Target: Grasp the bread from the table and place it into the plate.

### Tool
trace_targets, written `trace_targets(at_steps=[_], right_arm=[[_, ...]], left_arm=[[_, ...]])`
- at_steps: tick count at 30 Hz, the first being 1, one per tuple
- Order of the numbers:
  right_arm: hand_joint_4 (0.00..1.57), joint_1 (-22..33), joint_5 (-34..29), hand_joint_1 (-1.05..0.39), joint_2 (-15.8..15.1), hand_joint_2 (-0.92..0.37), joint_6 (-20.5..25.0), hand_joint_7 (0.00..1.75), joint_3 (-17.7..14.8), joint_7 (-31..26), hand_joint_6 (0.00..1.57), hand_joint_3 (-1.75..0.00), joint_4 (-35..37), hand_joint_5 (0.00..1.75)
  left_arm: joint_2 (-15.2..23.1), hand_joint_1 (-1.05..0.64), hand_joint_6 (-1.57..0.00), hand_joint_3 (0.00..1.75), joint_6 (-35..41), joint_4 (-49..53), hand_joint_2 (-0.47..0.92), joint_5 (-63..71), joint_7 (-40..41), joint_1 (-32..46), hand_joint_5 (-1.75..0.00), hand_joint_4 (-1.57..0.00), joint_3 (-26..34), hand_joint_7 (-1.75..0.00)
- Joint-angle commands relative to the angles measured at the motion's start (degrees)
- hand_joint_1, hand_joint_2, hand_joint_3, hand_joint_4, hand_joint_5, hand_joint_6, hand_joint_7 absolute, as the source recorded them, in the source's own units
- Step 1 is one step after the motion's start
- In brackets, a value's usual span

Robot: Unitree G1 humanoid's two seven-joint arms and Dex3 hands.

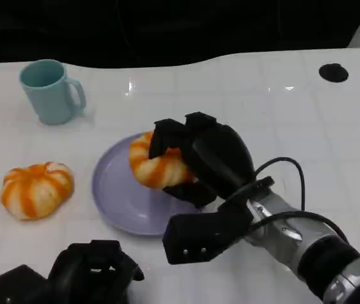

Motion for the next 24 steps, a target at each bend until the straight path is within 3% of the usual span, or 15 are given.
trace_targets(at_steps=[1, 2, 5, 7, 9, 11, 14, 20, 24], right_arm=[[0.88, -2.6, 0.4, -0.17, 1.3, -0.42, 0.2, 1.75, 0.4, -1.5, 0.65, -1.07, 3.6, 1.75], [0.85, -2.8, 0.5, -0.18, 1.5, -0.46, 0.5, 1.57, 0.4, -1.1, 0.69, -1.01, 4.1, 1.75], [0.77, -3.3, 0.6, -0.25, 1.4, -0.66, 1.3, 0.64, 0.7, 1.2, 0.85, -0.53, 4.8, 1.21], [0.71, -3.5, 0.6, -0.27, 1.0, -0.7, 1.1, 0.37, 1.1, 2.9, 0.85, -0.43, 4.8, 0.99], [0.56, -3.5, 0.9, -0.34, 0.7, -0.8, 1.1, 0.15, 1.3, 5.1, 0.75, -0.27, 4.6, 0.66], [0.44, -3.0, 1.5, -0.41, 0.5, -0.88, 1.0, 0.04, 1.2, 7.4, 0.63, -0.13, 3.9, 0.44], [0.29, -2.3, 2.2, -0.54, 0.2, -0.92, 0.9, 0.0, 1.0, 9.6, 0.47, -0.11, 2.9, 0.31], [0.18, -0.4, 3.6, -0.71, -1.2, -0.92, 1.0, 0.0, 1.0, 14.5, 0.34, -0.27, -1.2, 0.31], [0.15, 1.0, 4.1, -0.72, -2.0, -0.92, 1.6, 0.0, 0.8, 17.3, 0.31, -0.3, -4.4, 0.32]], left_arm=[[0.6, -1.05, -1.43, 0.63, -1.3, 0.5, 0.57, 0.1, -0.1, 0.3, -1.22, -1.57, 0.2, -0.75], [0.6, -1.05, -1.43, 0.63, -1.2, 0.4, 0.57, 0.2, 0.0, 0.3, -1.22, -1.57, 0.2, -0.74], [0.5, -1.05, -1.44, 0.62, -1.0, 0.1, 0.58, 0.1, 0.2, 0.5, -1.22, -1.57, 0.1, -0.74], [0.4, -1.05, -1.43, 0.62, -1.3, 0.4, 0.58, -0.1, -0.1, 0.4, -1.22, -1.57, 0.1, -0.74], [0.4, -1.05, -1.43, 0.61, -1.4, 0.5, 0.58, -0.3, -0.3, 0.3, -1.22, -1.57, 0.1, -0.73], [0.4, -1.05, -1.44, 0.6, -0.9, 0.3, 0.57, -0.3, -0.1, 0.4, -1.22, -1.57, 0.1, -0.73], [0.5, -1.05, -1.44, 0.59, -0.9, 0.2, 0.58, -0.1, -0.1, 0.4, -1.23, -1.57, -0.1, -0.73], [0.5, -1.05, -1.44, 0.59, -0.8, 0.3, 0.58, 0.1, 0.4, 0.3, -1.23, -1.57, -0.2, -0.72], [0.5, -1.05, -1.44, 0.59, -1.1, 0.7, 0.58, 0.0, 0.2, 0.0, -1.23, -1.57, -0.1, -0.72]])
